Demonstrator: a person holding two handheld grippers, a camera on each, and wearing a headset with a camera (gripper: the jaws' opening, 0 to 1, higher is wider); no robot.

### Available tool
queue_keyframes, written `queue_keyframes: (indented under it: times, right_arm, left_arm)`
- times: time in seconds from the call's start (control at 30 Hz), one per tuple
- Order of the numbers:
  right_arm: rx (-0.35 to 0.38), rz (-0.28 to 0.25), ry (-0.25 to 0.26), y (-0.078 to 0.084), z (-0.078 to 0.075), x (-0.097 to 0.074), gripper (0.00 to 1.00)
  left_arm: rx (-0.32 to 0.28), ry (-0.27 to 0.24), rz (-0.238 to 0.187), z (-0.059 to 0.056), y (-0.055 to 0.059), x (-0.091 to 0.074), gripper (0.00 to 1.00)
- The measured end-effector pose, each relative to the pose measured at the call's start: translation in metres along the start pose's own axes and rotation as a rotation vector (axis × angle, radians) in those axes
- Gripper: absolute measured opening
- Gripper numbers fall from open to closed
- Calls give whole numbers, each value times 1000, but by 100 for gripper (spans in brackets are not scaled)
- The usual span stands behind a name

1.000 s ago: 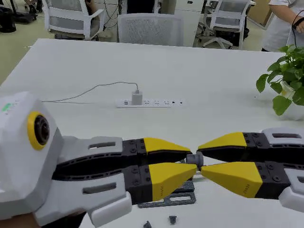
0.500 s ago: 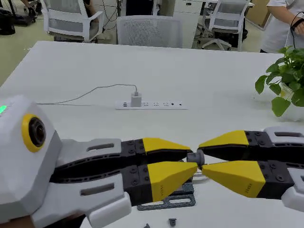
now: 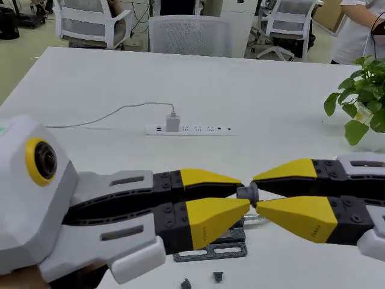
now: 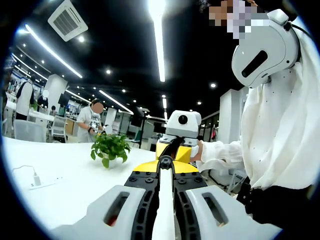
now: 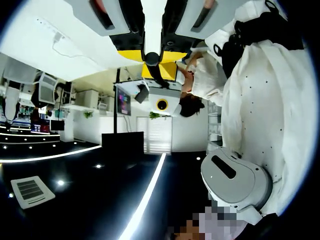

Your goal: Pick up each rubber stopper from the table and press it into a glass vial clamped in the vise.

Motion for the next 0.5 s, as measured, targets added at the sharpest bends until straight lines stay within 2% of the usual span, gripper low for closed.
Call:
queue_keyframes:
  times: [0.5]
  right_arm:
    - [20,25,-7,8,-4,4,6]
  left_arm:
    - [43,-16,26,4,6,-4,5]
Point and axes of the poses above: the centre of the closed fingertips' face, and the gripper's own axes: x roughly forward along the fingers, z roughly to its left, y roughly out of its underside, the point moved 4 cm from there along -x, roughly backward along the fingers, and after that the axes turned 11 degrees about -y, right-handed, at the moved point
